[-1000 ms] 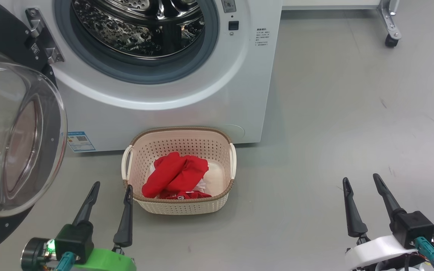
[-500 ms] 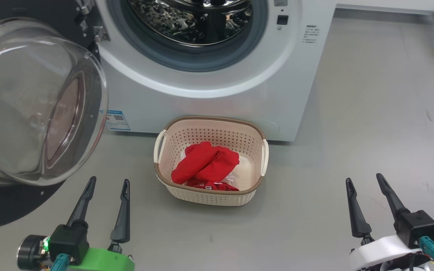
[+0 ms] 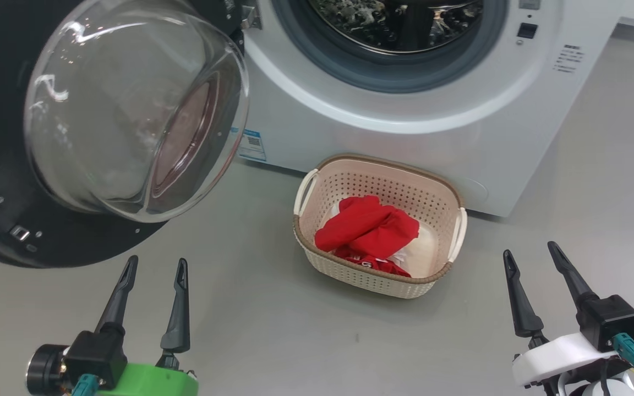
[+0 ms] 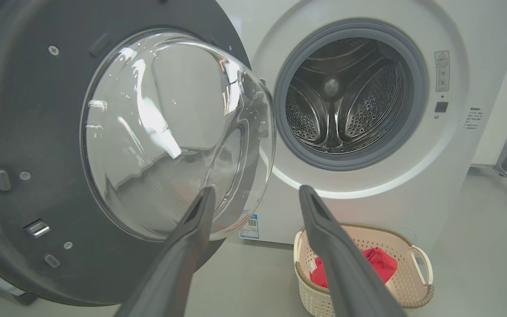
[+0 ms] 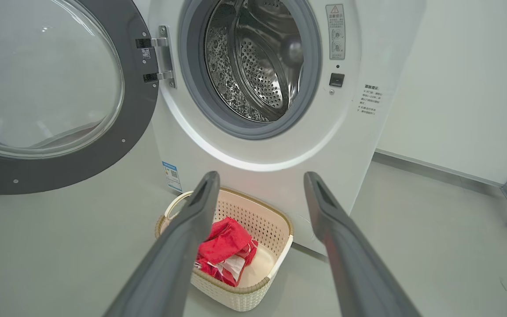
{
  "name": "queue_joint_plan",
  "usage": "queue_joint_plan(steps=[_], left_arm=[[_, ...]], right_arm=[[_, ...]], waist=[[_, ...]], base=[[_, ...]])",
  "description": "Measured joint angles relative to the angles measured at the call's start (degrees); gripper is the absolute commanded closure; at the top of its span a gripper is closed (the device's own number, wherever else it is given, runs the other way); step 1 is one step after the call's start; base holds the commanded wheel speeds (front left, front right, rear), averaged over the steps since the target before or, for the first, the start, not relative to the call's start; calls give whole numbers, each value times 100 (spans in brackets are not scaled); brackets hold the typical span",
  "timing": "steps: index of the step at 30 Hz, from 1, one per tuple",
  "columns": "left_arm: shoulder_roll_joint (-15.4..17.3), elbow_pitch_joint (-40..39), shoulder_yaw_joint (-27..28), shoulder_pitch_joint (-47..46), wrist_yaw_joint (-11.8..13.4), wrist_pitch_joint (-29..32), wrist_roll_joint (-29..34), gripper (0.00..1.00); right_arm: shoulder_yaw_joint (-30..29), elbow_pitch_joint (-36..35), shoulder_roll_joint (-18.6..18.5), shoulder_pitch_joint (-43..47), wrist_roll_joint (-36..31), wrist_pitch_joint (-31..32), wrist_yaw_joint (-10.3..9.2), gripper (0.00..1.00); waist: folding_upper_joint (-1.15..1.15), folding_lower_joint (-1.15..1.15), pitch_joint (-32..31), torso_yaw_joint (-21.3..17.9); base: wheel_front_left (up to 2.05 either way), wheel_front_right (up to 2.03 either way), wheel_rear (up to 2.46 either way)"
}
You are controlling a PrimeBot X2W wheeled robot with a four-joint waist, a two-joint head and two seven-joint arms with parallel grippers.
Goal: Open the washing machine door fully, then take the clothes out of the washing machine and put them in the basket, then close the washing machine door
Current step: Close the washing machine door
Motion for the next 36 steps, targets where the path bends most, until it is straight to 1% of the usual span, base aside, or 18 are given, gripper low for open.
queue_joint_plan(steps=[7, 13, 17, 27, 28, 29, 30, 31, 36], left_arm=[[-46, 114, -152, -15, -15, -22, -56, 0], [-46, 151, 30, -13, 3, -59, -114, 0], [-47, 160, 31, -13, 18, -60, -114, 0], [-48, 192, 31, -13, 16, -109, -116, 0], [-48, 200, 30, -13, 16, -110, -132, 12], [-48, 210, 30, -13, 16, -110, -159, 62], [-48, 220, 30, -13, 16, -110, -166, 78], [-48, 227, 30, -13, 15, -110, -168, 100], [-49, 250, 30, -13, -45, -111, -269, 100]], right_arm=[[-105, -32, -51, -1, -1, 1, -9, 0], [102, -24, -29, -56, -7, 63, 8, 0], [116, -18, -29, -84, -11, 108, 9, 0], [130, 30, -3, -83, -11, 109, 8, 0], [130, 30, -1, -83, -11, 109, 8, 0], [131, 32, 0, -83, -11, 109, 8, 0], [131, 33, 0, -82, -11, 109, 7, 0], [131, 34, 1, -82, -11, 109, 7, 0], [135, 45, 2, -81, -11, 110, 5, 0]], waist=[[0, 0, 75, 571], [0, 0, 98, 956], [0, 0, 91, 1059], [0, 0, 37, 1071], [0, 0, 33, 1070], [0, 0, 28, 1068], [0, 0, 24, 1067], [0, 0, 19, 1066], [0, 0, -2, 1060]], base=[[0, 0, 0], [0, 0, 0], [0, 0, 0], [0, 0, 0], [0, 0, 0], [0, 0, 0], [0, 0, 0], [0, 0, 0], [0, 0, 0]])
